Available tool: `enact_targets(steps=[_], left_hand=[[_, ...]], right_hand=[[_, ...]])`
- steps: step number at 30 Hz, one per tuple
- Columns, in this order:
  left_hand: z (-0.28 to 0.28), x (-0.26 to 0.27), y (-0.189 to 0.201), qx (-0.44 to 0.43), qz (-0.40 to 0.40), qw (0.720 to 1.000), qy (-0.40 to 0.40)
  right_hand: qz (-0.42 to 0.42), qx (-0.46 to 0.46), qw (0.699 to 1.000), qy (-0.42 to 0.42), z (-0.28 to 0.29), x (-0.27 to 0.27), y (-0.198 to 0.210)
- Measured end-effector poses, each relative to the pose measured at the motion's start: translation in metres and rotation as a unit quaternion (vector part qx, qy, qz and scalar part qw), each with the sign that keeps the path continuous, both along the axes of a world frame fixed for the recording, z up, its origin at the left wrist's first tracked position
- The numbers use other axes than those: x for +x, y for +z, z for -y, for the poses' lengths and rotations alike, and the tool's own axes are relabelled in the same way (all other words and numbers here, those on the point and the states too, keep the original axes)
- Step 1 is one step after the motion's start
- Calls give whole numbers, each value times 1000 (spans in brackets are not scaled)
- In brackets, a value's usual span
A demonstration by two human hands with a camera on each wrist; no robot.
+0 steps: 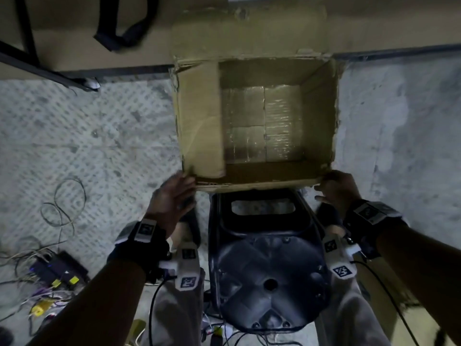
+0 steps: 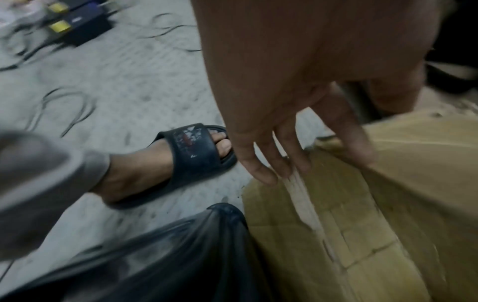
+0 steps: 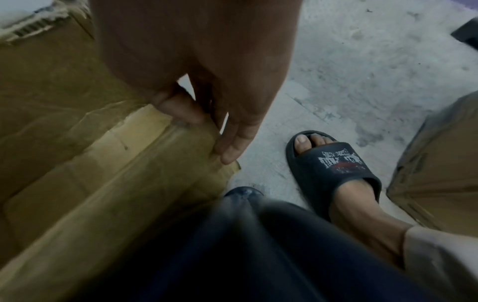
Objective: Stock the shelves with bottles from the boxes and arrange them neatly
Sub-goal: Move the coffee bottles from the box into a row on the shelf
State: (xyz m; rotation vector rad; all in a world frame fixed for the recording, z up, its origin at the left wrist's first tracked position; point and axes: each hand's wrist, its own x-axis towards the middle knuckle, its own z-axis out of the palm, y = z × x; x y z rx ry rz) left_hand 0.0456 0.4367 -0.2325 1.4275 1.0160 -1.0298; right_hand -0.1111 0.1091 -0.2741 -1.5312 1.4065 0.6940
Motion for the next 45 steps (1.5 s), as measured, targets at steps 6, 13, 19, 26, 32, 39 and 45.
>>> enact_targets(steps=[6, 13, 19, 26, 32, 39, 45], left_hand=[[3, 12, -21, 110, 9, 952, -285], [6, 17, -22, 179, 143, 873, -431], [-9, 15, 19, 87, 229, 951, -189], [-5, 1, 24, 25, 48, 983, -174], [0, 15, 10, 51, -89, 991, -89], [25, 104, -26, 295, 181, 850, -398], [84, 186, -28, 167, 214, 925, -266]], right_hand=[[-64, -73, 978, 187, -2, -3, 1], [68, -95, 977, 181, 6, -4, 26], [207, -122, 968, 68, 7, 8, 71], [28, 46, 991, -120, 7, 3, 75], [22, 108, 977, -180, 20, 25, 71], [63, 53, 988, -130, 61, 117, 75], [169, 99, 957, -212, 83, 195, 65]])
